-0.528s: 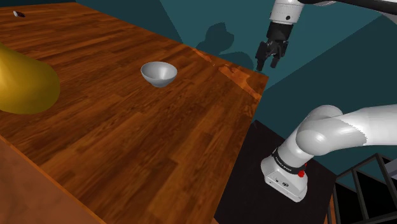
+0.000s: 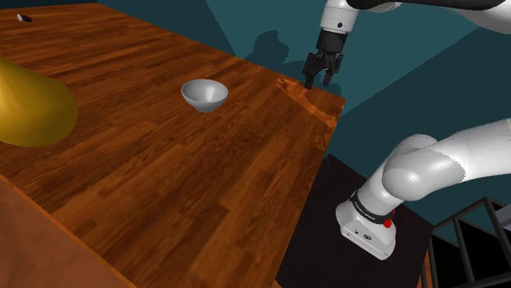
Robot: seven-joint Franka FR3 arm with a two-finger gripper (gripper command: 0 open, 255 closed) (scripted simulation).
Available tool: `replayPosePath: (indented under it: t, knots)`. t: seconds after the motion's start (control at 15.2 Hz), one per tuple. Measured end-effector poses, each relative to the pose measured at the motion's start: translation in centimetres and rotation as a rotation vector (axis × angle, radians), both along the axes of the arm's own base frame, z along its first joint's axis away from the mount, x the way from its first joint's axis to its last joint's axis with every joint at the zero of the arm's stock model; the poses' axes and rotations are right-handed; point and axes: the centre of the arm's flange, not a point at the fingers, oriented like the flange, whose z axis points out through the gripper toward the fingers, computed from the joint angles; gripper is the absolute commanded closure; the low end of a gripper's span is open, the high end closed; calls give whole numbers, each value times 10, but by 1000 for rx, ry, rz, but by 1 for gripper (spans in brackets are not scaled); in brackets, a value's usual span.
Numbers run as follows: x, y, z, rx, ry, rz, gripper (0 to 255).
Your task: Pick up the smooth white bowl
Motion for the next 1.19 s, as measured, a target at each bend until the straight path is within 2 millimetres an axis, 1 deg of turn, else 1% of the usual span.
replayPosePath:
  t: [0.13, 0.4, 0.46, 0.66, 0.73, 0.79, 0.86, 0.92, 1.06, 1.19]
  knots:
    - [18, 12, -4, 14, -11, 11, 0]
    - [63, 29, -14, 44, -33, 33, 0]
    - [74, 32, -19, 51, -38, 38, 0]
    - [104, 45, -27, 72, -55, 54, 0]
    - [117, 53, -28, 80, -60, 60, 0]
    - [126, 56, -29, 87, -66, 66, 0]
    - [136, 62, -36, 94, -70, 71, 0]
    - [150, 66, -38, 101, -76, 76, 0]
    - [171, 78, -43, 116, -87, 87, 0]
    - [194, 91, -45, 130, -98, 98, 0]
